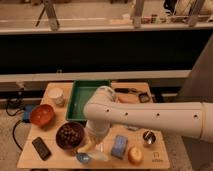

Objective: Place banana in plastic cup

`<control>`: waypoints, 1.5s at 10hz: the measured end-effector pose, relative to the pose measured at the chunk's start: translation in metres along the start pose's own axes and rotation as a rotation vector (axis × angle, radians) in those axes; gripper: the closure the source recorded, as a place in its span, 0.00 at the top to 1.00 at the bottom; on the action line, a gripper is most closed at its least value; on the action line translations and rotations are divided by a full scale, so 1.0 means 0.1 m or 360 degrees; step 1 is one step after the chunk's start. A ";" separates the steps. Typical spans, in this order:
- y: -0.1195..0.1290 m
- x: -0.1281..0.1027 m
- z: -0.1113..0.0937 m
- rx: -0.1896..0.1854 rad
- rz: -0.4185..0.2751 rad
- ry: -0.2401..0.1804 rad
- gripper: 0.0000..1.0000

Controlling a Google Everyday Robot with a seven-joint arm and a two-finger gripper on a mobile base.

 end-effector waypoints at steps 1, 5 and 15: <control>-0.06 -0.03 0.05 -0.0003 -0.0017 -0.0007 0.09; -0.19 -0.10 0.14 -0.0002 -0.0051 -0.0009 0.09; -0.31 -0.12 0.40 -0.0056 -0.0088 -0.0061 0.57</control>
